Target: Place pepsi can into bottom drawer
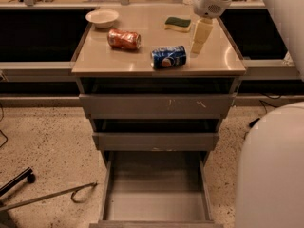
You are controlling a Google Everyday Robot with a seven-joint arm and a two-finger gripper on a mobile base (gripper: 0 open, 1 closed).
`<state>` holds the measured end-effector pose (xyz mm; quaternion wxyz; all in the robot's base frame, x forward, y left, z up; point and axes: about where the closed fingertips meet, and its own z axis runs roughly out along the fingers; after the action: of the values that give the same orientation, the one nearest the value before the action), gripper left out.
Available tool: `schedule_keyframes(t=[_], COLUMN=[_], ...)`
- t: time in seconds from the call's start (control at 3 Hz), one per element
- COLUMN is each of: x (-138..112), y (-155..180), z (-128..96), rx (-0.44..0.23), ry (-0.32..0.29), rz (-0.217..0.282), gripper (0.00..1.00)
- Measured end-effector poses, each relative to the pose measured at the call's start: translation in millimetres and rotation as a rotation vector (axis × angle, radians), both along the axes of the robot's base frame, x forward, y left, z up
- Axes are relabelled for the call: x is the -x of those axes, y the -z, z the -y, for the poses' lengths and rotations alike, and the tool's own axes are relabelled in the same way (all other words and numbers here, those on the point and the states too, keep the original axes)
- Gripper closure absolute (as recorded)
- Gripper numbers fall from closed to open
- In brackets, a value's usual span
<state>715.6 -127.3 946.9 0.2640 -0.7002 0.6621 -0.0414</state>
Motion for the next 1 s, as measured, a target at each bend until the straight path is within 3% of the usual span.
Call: schedule_keyframes(t=[0.33, 1.0], x=[-26, -47], y=[28, 77], z=[-21, -43], rx=[-0.038, -0.087], ry=[-0.038, -0.079], rz=[-0.018, -0.1], gripper=[0.0, 0.0])
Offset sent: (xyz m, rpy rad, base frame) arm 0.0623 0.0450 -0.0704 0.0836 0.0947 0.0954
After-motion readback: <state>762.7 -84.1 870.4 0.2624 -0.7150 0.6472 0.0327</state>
